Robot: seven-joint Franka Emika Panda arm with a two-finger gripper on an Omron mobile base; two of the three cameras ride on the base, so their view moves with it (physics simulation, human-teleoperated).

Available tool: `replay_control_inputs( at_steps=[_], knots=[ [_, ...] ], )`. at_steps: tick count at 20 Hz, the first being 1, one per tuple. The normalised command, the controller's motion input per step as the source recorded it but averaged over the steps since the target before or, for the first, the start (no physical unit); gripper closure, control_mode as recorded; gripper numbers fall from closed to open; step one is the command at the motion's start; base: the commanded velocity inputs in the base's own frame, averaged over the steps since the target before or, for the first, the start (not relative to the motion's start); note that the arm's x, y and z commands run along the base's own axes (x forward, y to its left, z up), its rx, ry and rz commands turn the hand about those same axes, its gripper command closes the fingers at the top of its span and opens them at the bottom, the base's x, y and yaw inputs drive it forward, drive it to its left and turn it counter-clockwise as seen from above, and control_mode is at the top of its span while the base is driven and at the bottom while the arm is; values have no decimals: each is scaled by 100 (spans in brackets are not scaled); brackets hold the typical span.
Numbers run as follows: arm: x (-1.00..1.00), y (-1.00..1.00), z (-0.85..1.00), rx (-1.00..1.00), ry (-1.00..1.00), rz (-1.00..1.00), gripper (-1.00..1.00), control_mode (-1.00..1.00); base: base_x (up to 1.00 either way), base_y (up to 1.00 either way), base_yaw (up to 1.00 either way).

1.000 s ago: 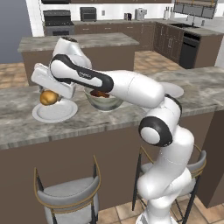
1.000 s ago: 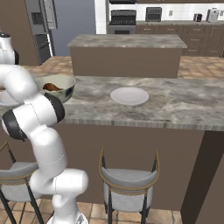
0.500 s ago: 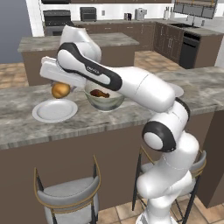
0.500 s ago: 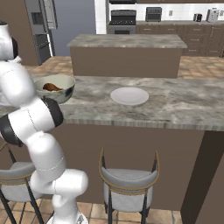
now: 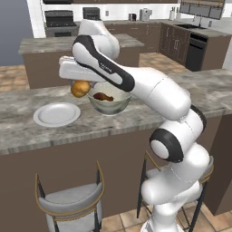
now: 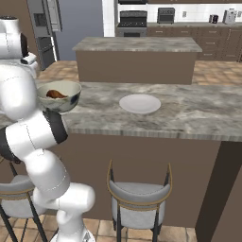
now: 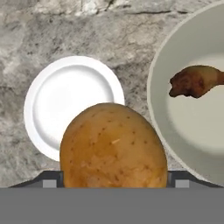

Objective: Pick the chicken drumstick and potato from their plates and place them in the bowl. Then put the bowl in the fridge.

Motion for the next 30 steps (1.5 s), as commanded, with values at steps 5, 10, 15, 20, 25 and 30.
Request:
replay_control_inputs(
  at_steps=[5, 10, 15, 20, 25, 30],
  knots=[
    [23, -65, 0, 0, 0, 11, 100, -100, 0, 0, 0],
    [30, -60, -8, 0, 0, 12, 100, -100, 0, 0, 0],
    [44, -39, -15, -8, 0, 3, 100, -100, 0, 0, 0],
    [54, -19, -20, -13, 6, -5, 100, -100, 0, 0, 0],
    [48, -10, -19, -9, 12, -6, 100, -100, 0, 0, 0],
    [15, -10, -15, 0, 14, -5, 100, -100, 0, 0, 0]
  ],
)
